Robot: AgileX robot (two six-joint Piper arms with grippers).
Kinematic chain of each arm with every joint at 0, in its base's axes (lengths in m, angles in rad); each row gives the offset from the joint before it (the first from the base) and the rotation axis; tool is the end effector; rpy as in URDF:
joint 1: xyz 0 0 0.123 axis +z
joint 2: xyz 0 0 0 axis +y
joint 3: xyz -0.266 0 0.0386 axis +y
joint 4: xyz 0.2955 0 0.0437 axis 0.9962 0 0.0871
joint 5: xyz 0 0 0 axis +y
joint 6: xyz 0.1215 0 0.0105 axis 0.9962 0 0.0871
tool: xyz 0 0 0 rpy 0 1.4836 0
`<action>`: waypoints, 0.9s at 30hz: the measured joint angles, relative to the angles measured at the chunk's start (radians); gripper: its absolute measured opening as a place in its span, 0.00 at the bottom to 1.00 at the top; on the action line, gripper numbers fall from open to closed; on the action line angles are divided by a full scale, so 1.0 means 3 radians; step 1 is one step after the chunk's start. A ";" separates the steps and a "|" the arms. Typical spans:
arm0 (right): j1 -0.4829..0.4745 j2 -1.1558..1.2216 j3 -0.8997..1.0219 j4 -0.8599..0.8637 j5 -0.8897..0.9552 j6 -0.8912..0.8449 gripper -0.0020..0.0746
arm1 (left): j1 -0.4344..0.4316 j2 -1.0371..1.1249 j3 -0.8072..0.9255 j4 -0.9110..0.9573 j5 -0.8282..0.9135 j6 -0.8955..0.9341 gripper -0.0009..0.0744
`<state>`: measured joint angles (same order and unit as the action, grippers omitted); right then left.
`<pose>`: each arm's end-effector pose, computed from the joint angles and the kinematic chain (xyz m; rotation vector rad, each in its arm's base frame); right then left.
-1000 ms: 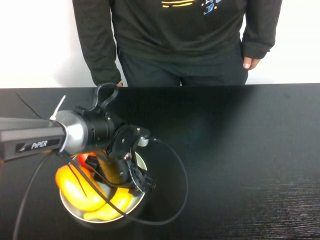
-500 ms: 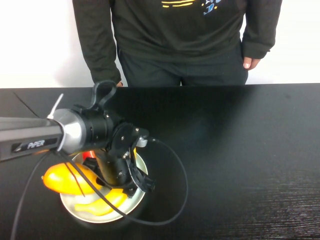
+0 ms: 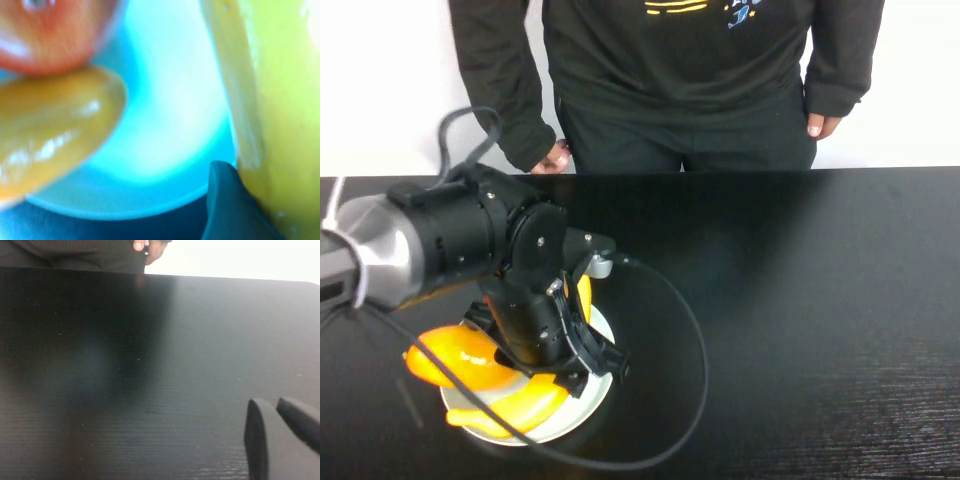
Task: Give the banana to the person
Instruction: Hand the grabbed banana to the person
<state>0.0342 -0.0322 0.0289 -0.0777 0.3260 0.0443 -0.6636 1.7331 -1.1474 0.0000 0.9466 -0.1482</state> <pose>0.1468 0.0020 0.1692 -0.0396 1.8049 -0.0190 0.2888 -0.2258 0.1313 0.7710 2.9253 -0.0752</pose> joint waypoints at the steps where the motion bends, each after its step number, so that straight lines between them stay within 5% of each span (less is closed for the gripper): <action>1: 0.0000 0.0000 0.0000 0.0000 0.0000 0.0000 0.02 | -0.0018 -0.0050 0.0000 0.0000 0.0066 0.0000 0.38; 27: 0.0000 0.0000 0.0000 -0.0006 0.0000 0.0000 0.02 | -0.0099 -0.1654 0.0020 0.0258 0.0949 0.0031 0.38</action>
<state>0.0342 -0.0322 0.0289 -0.0795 0.3260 0.0443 -0.6933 1.2368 -1.1414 0.0775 1.2312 -0.1389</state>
